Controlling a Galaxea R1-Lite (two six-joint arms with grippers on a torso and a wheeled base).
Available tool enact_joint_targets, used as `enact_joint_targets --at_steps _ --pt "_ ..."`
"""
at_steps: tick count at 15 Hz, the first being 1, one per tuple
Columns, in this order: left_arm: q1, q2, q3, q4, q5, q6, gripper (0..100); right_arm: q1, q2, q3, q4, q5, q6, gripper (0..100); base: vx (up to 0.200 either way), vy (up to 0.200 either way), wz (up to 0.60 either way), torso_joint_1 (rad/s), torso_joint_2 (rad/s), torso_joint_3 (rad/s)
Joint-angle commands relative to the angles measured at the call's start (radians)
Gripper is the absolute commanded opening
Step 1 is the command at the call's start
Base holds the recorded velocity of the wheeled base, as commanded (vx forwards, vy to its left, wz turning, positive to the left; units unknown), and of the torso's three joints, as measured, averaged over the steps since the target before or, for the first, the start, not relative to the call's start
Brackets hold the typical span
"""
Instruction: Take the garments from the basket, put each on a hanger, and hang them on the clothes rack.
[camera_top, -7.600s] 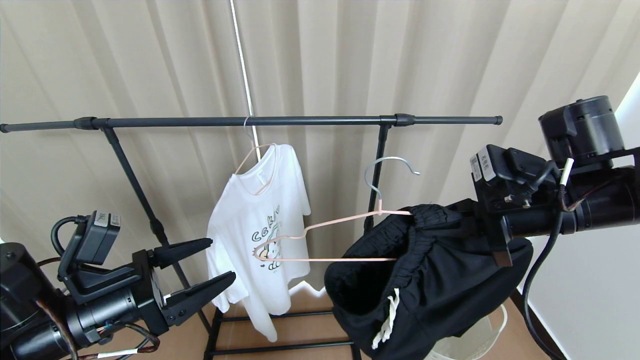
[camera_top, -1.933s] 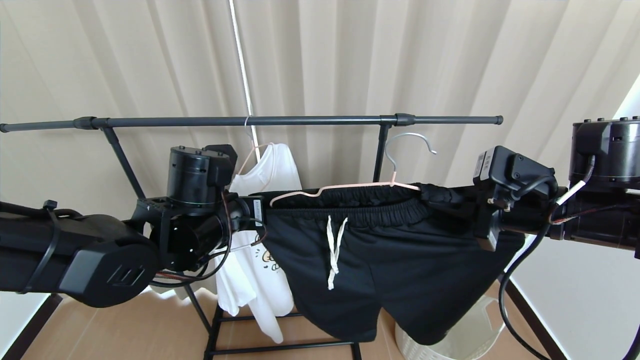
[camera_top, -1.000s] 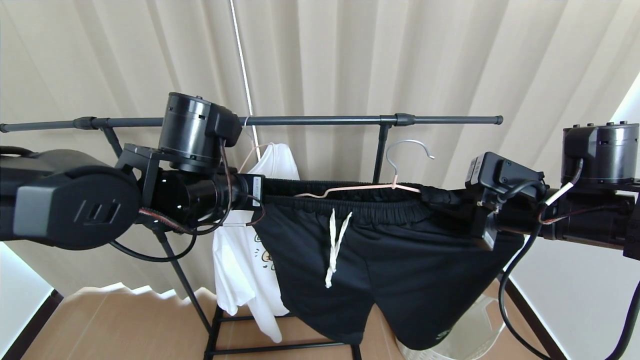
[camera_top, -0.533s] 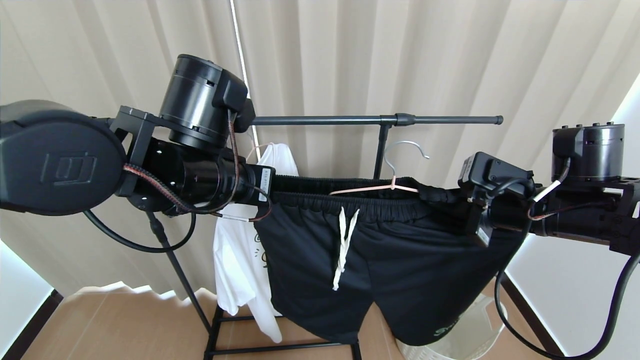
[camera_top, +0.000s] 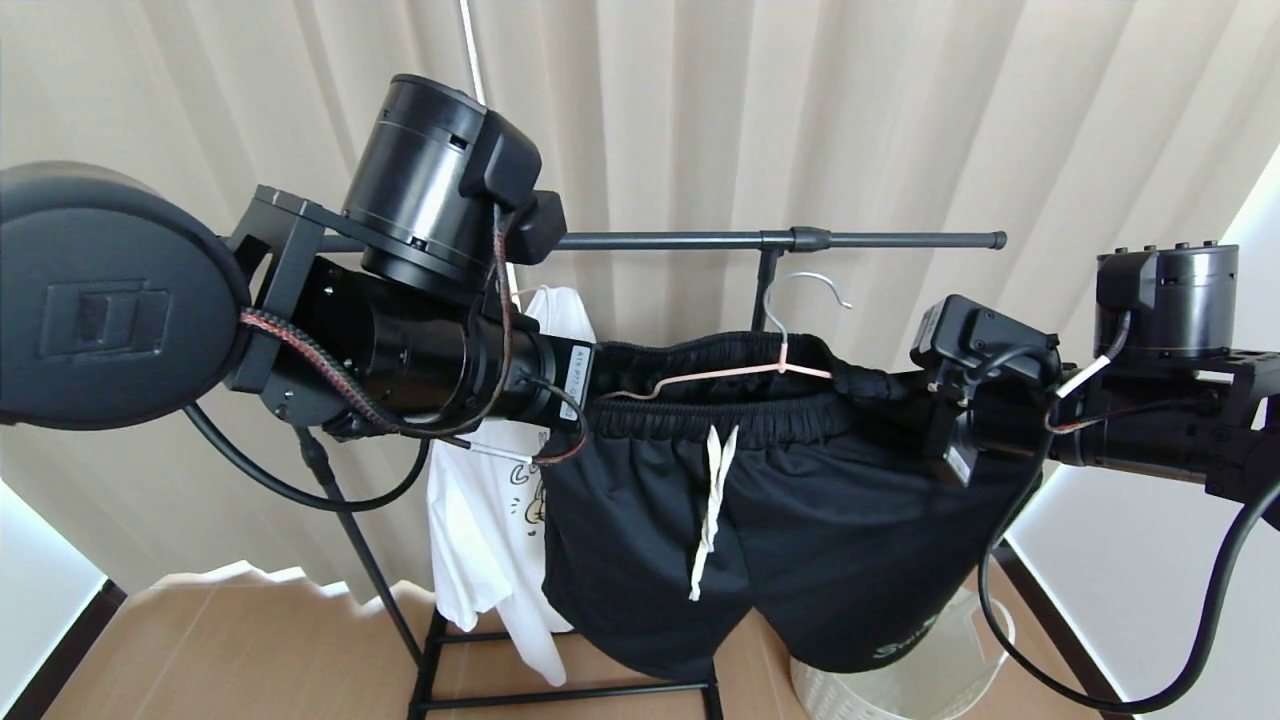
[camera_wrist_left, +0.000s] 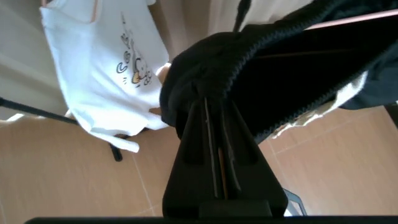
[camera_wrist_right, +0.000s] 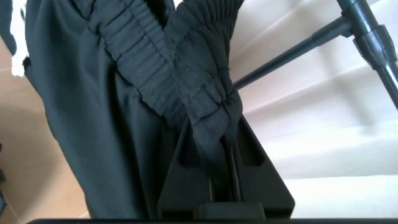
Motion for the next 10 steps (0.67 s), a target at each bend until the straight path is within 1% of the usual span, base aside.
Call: enact_joint_targets --at_steps 1,2,3,4,5,6,8,10 --pt "-0.005 0.018 -0.027 0.001 -0.037 -0.019 0 0.021 0.0 -0.007 0.0 0.002 0.026 0 0.0 0.0 0.0 0.0 0.0 0.0" --pt "-0.007 0.024 -0.029 0.001 -0.062 -0.037 0 0.025 0.0 -0.008 0.002 0.002 0.04 0 0.0 0.0 0.0 0.0 0.0 0.0" --pt "-0.007 0.024 -0.031 0.0 -0.105 -0.057 0 0.031 0.0 -0.008 0.004 0.003 0.044 0 0.0 0.0 0.0 0.0 0.0 0.0" --pt "-0.007 0.024 -0.031 0.0 -0.105 -0.057 0 0.031 0.0 -0.008 0.004 0.003 0.044 0 0.0 0.0 0.0 0.0 0.0 0.0" --pt "-0.007 0.026 -0.046 0.001 -0.166 -0.094 0 0.044 0.001 -0.011 0.004 0.003 0.089 0 0.0 0.0 0.0 0.0 0.0 0.0" --pt "-0.007 0.03 -0.051 0.001 -0.183 -0.103 0 0.052 0.003 -0.017 0.008 0.002 0.132 0 0.0 0.0 0.0 0.0 0.0 0.0" --pt "-0.007 0.03 -0.057 0.0 -0.192 -0.103 0 0.052 0.009 -0.013 0.011 -0.003 0.133 0 0.0 0.0 0.0 0.0 0.0 0.0" --pt "-0.01 0.026 -0.078 0.001 -0.212 -0.103 0 0.058 0.035 -0.016 0.002 -0.038 0.133 0 0.0 0.0 0.0 0.0 0.0 0.0"
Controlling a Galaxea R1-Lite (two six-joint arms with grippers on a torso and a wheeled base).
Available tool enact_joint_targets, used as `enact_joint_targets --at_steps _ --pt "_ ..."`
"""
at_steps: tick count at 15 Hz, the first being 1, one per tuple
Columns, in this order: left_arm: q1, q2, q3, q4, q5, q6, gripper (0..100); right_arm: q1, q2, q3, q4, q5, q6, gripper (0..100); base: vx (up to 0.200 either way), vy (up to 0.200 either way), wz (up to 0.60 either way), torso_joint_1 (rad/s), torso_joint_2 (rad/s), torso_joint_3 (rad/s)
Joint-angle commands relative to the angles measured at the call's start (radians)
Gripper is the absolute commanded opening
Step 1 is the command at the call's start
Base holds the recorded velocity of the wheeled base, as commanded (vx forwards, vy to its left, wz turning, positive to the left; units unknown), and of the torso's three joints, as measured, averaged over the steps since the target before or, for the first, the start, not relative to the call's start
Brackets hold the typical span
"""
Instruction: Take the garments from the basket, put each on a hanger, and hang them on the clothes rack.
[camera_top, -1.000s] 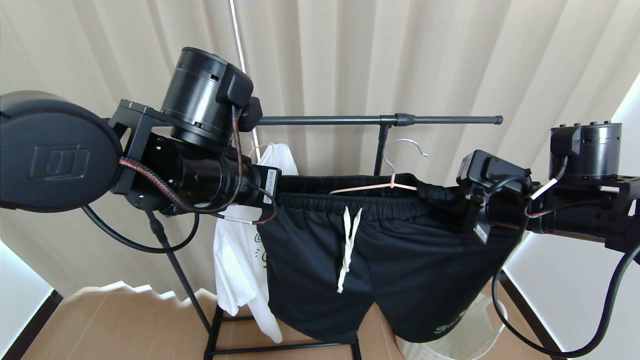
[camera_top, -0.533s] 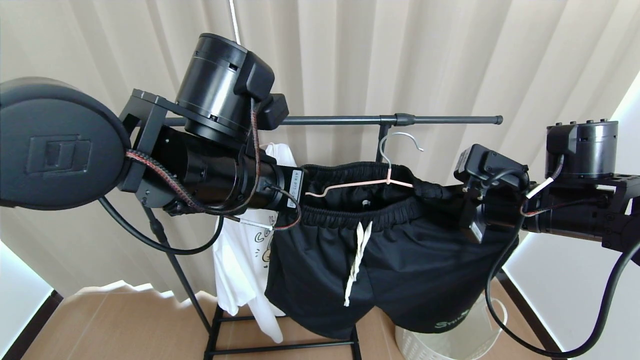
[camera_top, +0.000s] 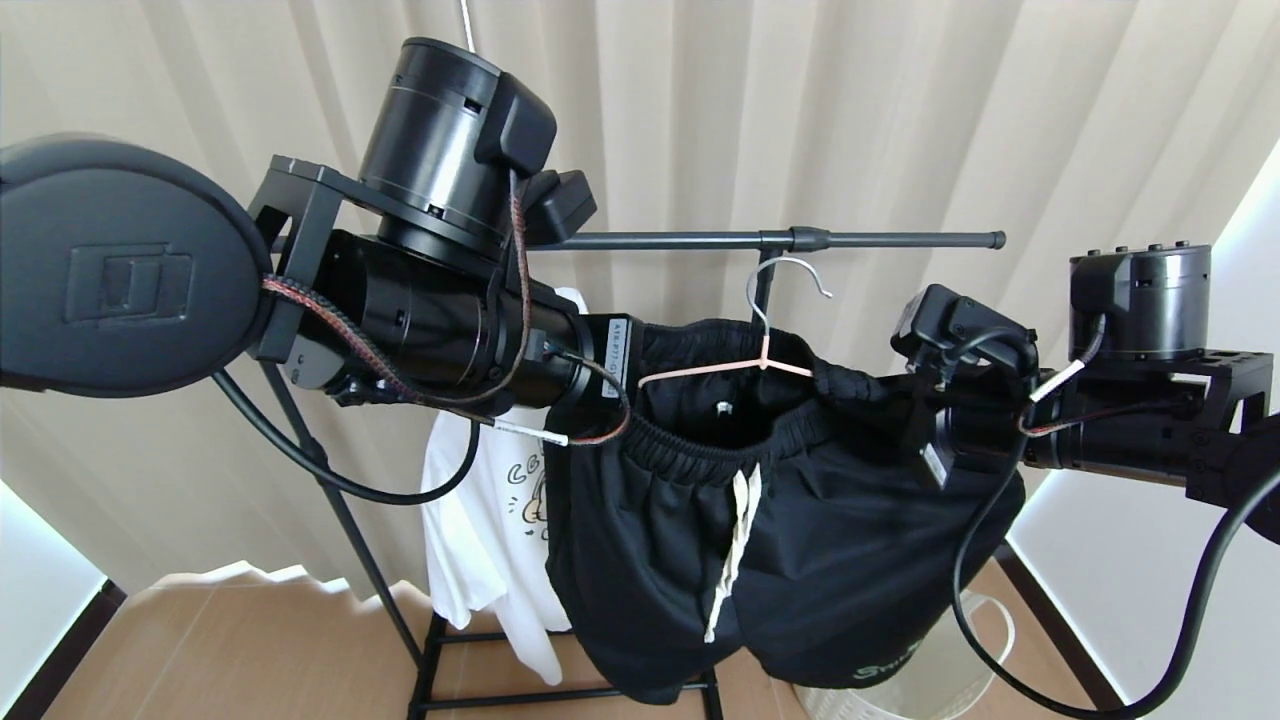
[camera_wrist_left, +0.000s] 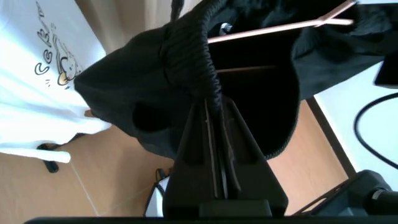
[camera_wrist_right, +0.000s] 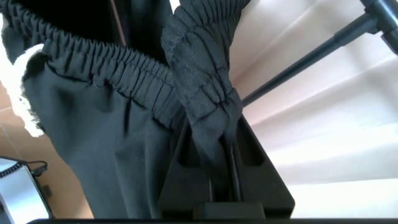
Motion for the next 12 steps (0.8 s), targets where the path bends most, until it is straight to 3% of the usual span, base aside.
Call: enact_joint_targets --at_steps 1,6,10,12 --pt "-0.017 -0.002 -0.016 0.0 -0.001 0.0 0 0.005 0.033 -0.008 -0.004 -0.017 0.0 0 0.0 0.0 0.0 0.0 0.0 0.0" --pt "-0.029 -0.014 -0.019 0.0 -0.001 0.0 0 0.011 0.059 -0.027 -0.005 -0.019 0.0 0 0.0 0.0 0.0 0.0 0.0 0.0" --pt "-0.041 -0.014 0.07 -0.009 0.003 0.01 0 0.011 0.048 -0.042 -0.007 -0.007 0.027 0 0.0 0.0 0.0 0.0 0.0 0.0" --pt "-0.041 -0.009 0.082 -0.009 0.004 0.009 0 0.011 0.034 -0.042 -0.007 0.041 0.058 0 0.0 0.0 0.0 0.0 0.0 0.0"
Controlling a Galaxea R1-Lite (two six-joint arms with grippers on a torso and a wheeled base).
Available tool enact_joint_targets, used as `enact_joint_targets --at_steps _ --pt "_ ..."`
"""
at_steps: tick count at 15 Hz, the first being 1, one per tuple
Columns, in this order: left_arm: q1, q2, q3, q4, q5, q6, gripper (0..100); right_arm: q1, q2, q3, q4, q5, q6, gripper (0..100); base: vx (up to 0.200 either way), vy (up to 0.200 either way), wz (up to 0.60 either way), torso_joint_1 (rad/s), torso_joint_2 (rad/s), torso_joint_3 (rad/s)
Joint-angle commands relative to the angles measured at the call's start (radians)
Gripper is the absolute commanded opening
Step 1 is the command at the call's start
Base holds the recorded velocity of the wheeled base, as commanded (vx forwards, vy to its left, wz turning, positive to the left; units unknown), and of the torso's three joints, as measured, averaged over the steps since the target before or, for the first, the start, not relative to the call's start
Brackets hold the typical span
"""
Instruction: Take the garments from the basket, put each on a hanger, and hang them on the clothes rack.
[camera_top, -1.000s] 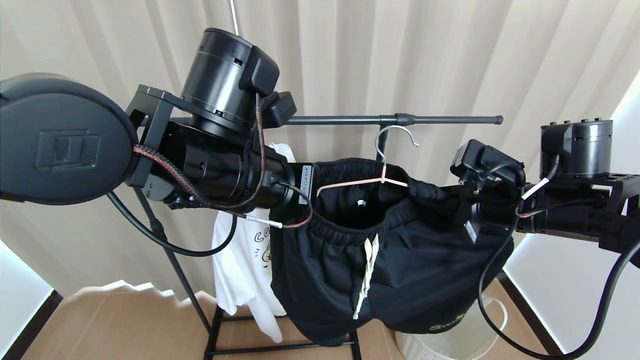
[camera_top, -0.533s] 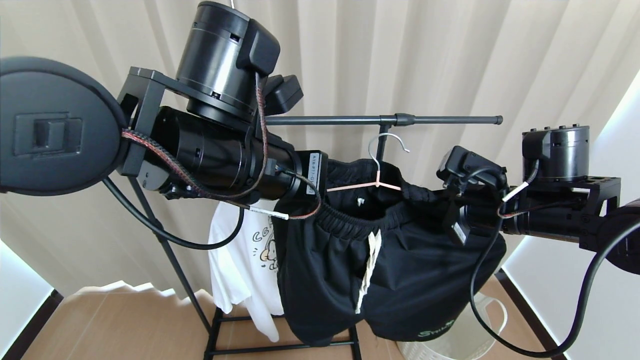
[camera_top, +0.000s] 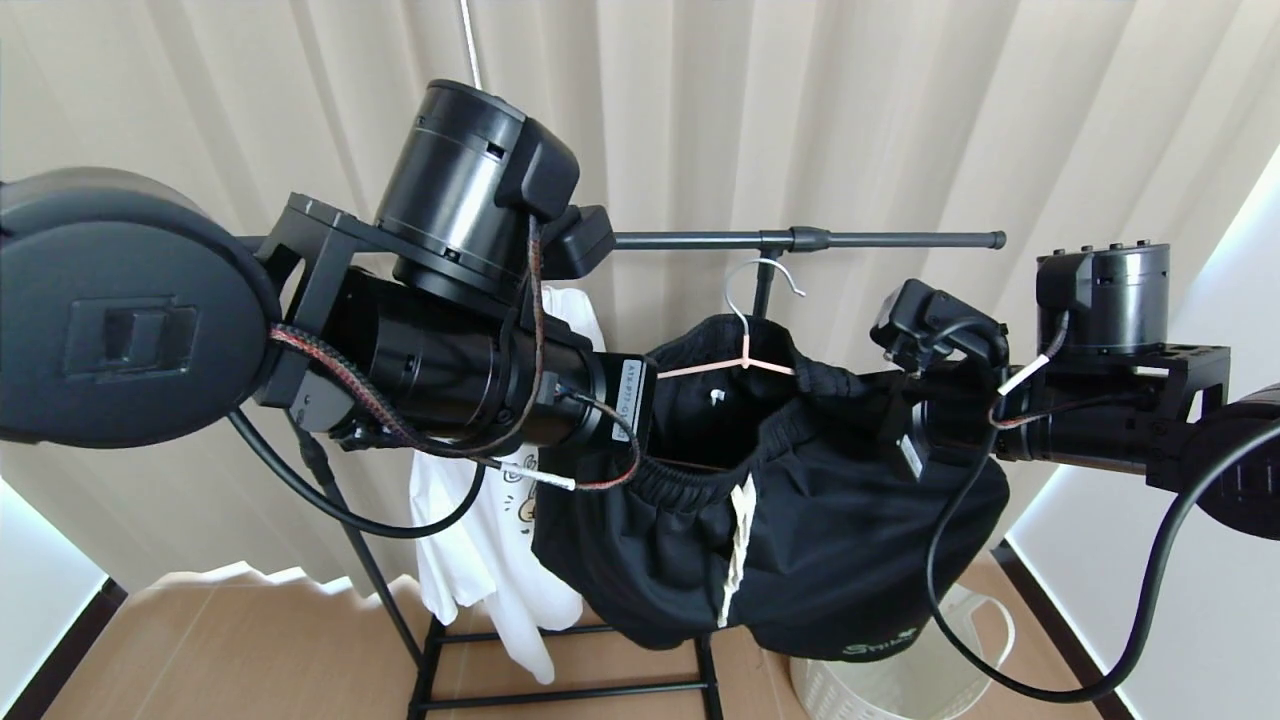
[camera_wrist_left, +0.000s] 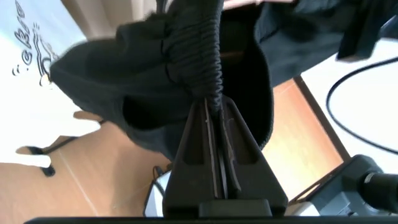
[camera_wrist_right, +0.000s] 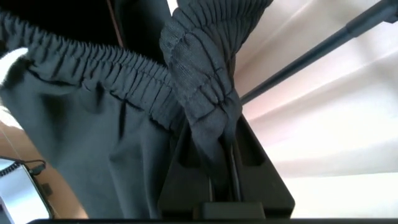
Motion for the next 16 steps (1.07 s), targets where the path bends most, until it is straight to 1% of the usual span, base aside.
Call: enact_joint_targets --at_steps 1,2,5,7,9,11,13,16 --pt "-0.001 0.006 0.023 -0.005 0.002 -0.001 0 0.001 -0.021 0.001 -0.001 0.028 0.01 0 0.0 0.0 0.0 0.0 0.0 0.0" --pt "-0.003 0.006 0.039 -0.027 0.001 -0.001 0 0.001 -0.026 0.003 -0.001 0.031 0.011 0 0.0 0.0 0.0 0.0 0.0 0.0" --pt "-0.015 0.012 0.114 -0.151 0.004 -0.001 0 0.003 -0.028 0.004 -0.002 0.034 0.025 0 0.0 0.0 0.0 0.0 0.0 0.0" --pt "-0.026 0.012 0.154 -0.223 0.004 0.001 0 0.003 -0.041 0.006 -0.002 0.06 0.033 0 0.0 0.0 0.0 0.0 0.0 0.0" --pt "-0.032 0.013 0.16 -0.229 0.004 -0.001 0 0.003 -0.054 0.009 -0.001 0.075 0.034 0 0.0 0.0 0.0 0.0 0.0 0.0" --pt "-0.044 0.024 0.158 -0.24 0.005 -0.004 0 0.003 -0.063 0.01 -0.002 0.075 0.034 0 0.0 0.0 0.0 0.0 0.0 0.0" --pt "-0.057 0.038 0.168 -0.311 0.005 -0.005 0 0.003 -0.081 0.016 -0.001 0.082 0.034 0 0.0 0.0 0.0 0.0 0.0 0.0" --pt "-0.061 0.052 0.192 -0.375 0.007 -0.004 0 0.003 -0.09 0.024 -0.007 0.103 0.034 0 0.0 0.0 0.0 0.0 0.0 0.0"
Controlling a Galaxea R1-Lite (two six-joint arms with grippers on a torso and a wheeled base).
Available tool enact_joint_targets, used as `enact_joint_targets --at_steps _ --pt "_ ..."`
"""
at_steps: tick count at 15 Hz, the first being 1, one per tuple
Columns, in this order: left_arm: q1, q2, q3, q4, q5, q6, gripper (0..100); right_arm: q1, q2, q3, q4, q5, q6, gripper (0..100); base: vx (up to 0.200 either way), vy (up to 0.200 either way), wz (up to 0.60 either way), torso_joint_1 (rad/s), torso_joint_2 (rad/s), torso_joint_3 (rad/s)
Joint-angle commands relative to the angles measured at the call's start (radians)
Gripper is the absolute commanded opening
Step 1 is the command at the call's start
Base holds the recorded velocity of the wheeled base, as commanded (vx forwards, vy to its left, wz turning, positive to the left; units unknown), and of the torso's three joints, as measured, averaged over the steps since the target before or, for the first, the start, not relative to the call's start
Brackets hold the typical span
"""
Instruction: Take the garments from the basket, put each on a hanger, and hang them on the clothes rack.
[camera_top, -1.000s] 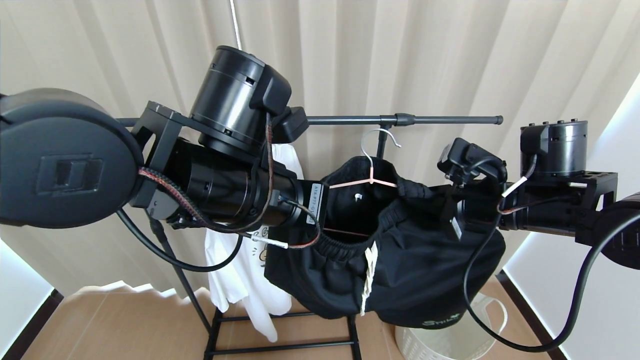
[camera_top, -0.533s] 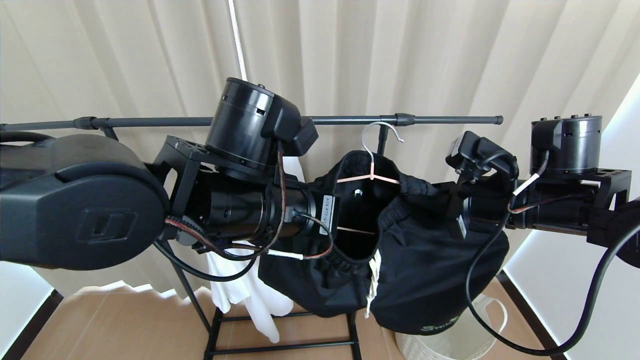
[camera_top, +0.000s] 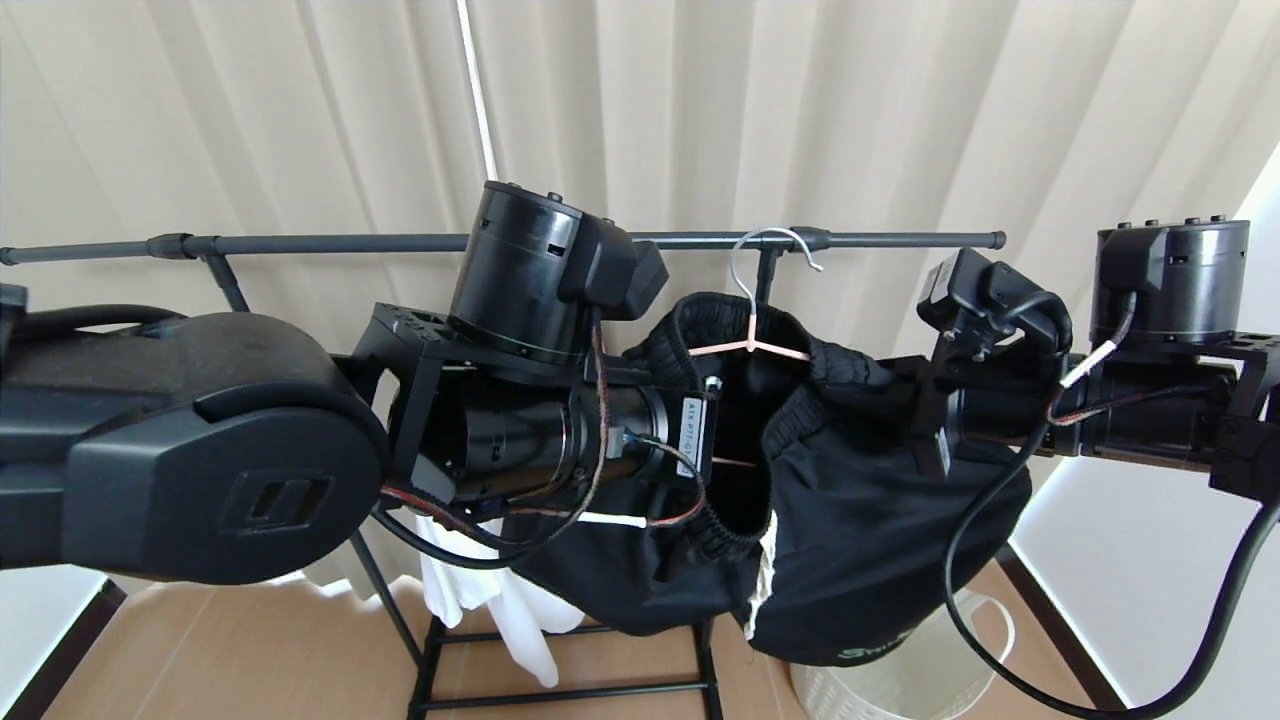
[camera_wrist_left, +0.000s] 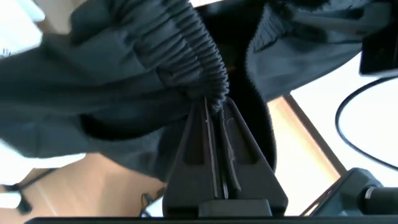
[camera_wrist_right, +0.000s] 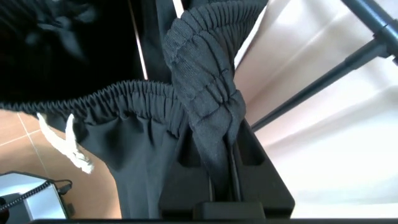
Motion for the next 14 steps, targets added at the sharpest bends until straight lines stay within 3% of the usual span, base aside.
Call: enact_joint_targets --at_steps 1,5,11,12,14 --pt "-0.002 0.014 0.016 -0.015 0.001 0.0 0 0.0 -0.012 0.009 -0.021 0.005 -0.001 0 0.0 0.0 0.0 0.0 0.0 0.0" --pt "-0.002 0.025 0.037 -0.094 0.002 0.0 0 0.0 -0.018 0.05 -0.126 0.005 0.025 0 0.0 0.0 0.0 0.0 0.0 0.0" --pt "0.0 0.04 0.04 -0.141 0.027 0.0 0 0.0 -0.052 0.068 -0.13 0.007 0.027 0 0.0 0.0 0.0 0.0 0.0 0.0" --pt "0.0 0.04 0.04 -0.141 0.028 0.0 100 0.0 -0.053 0.068 -0.129 0.007 0.027 0 0.0 0.0 0.0 0.0 0.0 0.0" --pt "0.0 0.04 0.04 -0.141 0.028 0.0 100 0.0 -0.055 0.07 -0.13 0.007 0.025 0 0.0 0.0 0.0 0.0 0.0 0.0"
